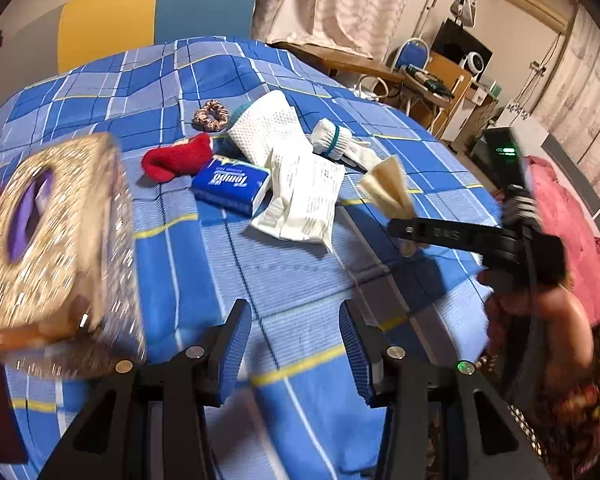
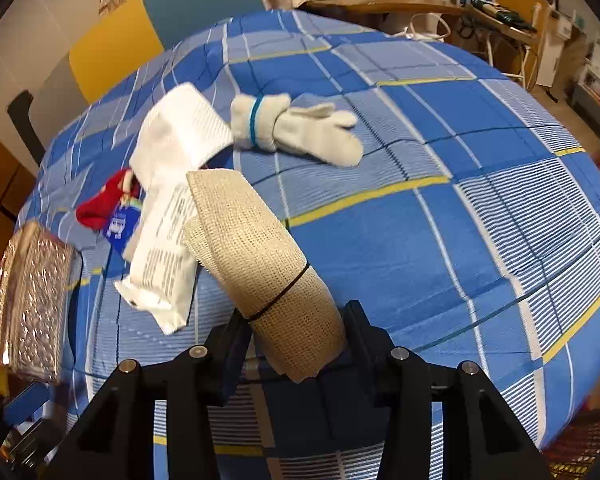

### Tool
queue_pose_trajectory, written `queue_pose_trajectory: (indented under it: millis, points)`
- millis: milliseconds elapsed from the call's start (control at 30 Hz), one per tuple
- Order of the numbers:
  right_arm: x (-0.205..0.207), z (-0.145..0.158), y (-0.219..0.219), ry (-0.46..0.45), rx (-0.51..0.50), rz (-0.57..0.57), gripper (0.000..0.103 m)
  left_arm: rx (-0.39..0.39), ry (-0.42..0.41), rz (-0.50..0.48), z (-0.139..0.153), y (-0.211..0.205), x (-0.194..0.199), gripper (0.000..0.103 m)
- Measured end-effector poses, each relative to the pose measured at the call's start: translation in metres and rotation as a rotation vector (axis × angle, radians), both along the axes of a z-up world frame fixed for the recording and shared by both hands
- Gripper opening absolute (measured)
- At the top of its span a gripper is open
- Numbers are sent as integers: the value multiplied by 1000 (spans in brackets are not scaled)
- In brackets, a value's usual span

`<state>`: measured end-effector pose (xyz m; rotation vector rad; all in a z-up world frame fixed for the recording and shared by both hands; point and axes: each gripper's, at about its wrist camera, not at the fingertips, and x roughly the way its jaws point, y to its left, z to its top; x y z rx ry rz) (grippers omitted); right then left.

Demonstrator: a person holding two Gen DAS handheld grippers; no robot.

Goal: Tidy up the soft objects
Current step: 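Grasp the beige rolled towel with the right gripper, then grasp the white printed packet with the left gripper while the right holds the beige towel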

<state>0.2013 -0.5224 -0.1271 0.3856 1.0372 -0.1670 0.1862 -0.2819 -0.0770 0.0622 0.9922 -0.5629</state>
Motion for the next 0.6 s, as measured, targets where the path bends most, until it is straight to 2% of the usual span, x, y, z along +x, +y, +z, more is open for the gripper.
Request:
queue_pose_trajectory:
  millis: [100,200,333,433,600]
  points:
    - [-3,8,-7,-32,5,-24,47,7,6,-5,-1,-18,18,47]
    - [-5,8,-18,-36,43,-68,47,38,-1,-20,-5,-40,37,52]
    - [-3,3,-22,-22,67,-85,47,87,-29,-48,-12,-66,60,67]
    - [-2,5,-18,-32,64,-68,47,140,-2,-53,-27,-82,81,68]
    - [-1,4,-17,-27,79,-67,47,166,29,-40,-47,-93,105,72]
